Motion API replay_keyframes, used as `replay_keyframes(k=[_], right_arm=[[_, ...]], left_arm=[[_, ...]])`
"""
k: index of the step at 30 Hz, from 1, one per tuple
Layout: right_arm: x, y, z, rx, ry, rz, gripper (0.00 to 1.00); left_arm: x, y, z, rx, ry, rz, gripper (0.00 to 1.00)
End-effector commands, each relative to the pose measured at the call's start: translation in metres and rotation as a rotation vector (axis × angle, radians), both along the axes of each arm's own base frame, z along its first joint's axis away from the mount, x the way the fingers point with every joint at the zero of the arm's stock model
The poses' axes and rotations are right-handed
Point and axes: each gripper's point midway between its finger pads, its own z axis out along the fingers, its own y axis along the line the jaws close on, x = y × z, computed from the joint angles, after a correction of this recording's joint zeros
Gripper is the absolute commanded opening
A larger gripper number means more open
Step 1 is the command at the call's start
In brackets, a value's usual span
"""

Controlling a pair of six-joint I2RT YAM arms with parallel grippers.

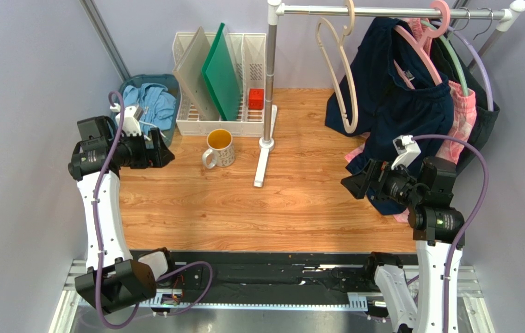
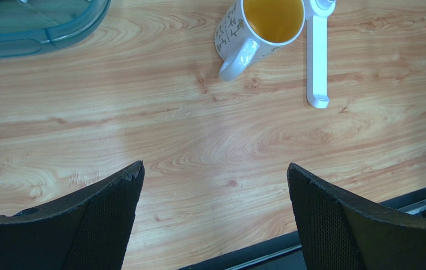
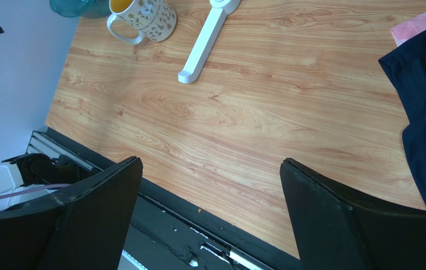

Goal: Place the shorts on the hanger

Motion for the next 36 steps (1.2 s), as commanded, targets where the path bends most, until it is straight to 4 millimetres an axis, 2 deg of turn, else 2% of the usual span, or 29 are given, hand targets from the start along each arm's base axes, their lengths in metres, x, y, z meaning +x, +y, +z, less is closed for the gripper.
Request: replay_keyframes(k=[1,8,10,12,15,16,18,19,20,21,22,23,26,27,28,29,30,31,32,34,36], right_arm=[[0.007,-0.002,0.003,0.003,-0.026,-0.015,1.0],[0.006,-0.002,0.003,0.007,-0.026,-0.023,1.0],[0.008,-0.003,0.0,0.019,-0.004,-0.042,1.0],[0.012,-0.006,-0.002,0.028,0.018,-0.08,1.0],[0.019,-0.012,-0.008,0.064,0.085,-0.156,1.0],[0.021,-0.014,-0.009,0.075,0.102,-0.18,1.0],[0.025,-0.019,-0.015,0.067,0.141,-0.219,1.0],[0.025,-0.02,-0.017,0.065,0.149,-0.223,1.0],[0.026,-0.02,-0.017,0.066,0.149,-0.223,1.0],[0.027,-0.02,-0.017,0.067,0.144,-0.222,1.0],[0.027,-0.02,-0.017,0.066,0.138,-0.223,1.0],[0.028,-0.02,-0.016,0.065,0.124,-0.219,1.0],[0.028,-0.019,-0.019,0.062,0.12,-0.207,1.0],[0.028,-0.018,-0.02,0.064,0.127,-0.202,1.0],[0.027,-0.017,-0.021,0.057,0.123,-0.188,1.0],[0.026,-0.017,-0.02,0.053,0.123,-0.183,1.0],[0.027,-0.017,-0.02,0.051,0.125,-0.179,1.0],[0.027,-0.017,-0.019,0.045,0.119,-0.179,1.0],[0.027,-0.018,-0.019,0.041,0.115,-0.177,1.0],[0.028,-0.018,-0.02,0.042,0.122,-0.179,1.0],[0.029,-0.018,-0.022,0.043,0.131,-0.181,1.0]], left_arm=[[0.004,0.002,0.02,0.011,-0.057,0.008,0.99],[0.006,0.005,0.02,0.021,-0.055,0.028,0.99],[0.013,0.011,0.028,0.035,-0.071,0.05,0.99],[0.027,0.02,0.03,0.044,-0.062,0.072,0.99],[0.061,0.041,0.042,0.077,-0.069,0.123,1.0],[0.081,0.051,0.049,0.086,-0.075,0.134,0.99],[0.104,0.065,0.053,0.102,-0.077,0.169,0.99],[0.126,0.075,0.054,0.106,-0.077,0.178,0.99],[0.137,0.086,0.051,0.128,-0.066,0.216,1.0],[0.151,0.096,0.064,0.139,-0.095,0.253,0.99],[0.171,0.107,0.038,0.142,-0.036,0.267,0.99],[0.181,0.114,0.032,0.136,-0.015,0.296,0.99],[0.23,0.132,-0.007,0.122,0.038,0.301,0.98],[0.238,0.137,-0.015,0.126,0.045,0.306,0.98],[0.248,0.141,-0.011,0.134,0.02,0.301,0.98],[0.26,0.145,-0.036,0.134,0.054,0.299,0.98],[0.265,0.153,-0.044,0.151,0.063,0.321,0.98],[0.274,0.159,-0.04,0.168,0.036,0.327,0.98],[0.282,0.163,-0.064,0.172,0.07,0.327,0.98],[0.292,0.173,-0.085,0.216,0.09,0.331,0.98],[0.295,0.18,-0.098,0.268,0.106,0.327,0.99]])
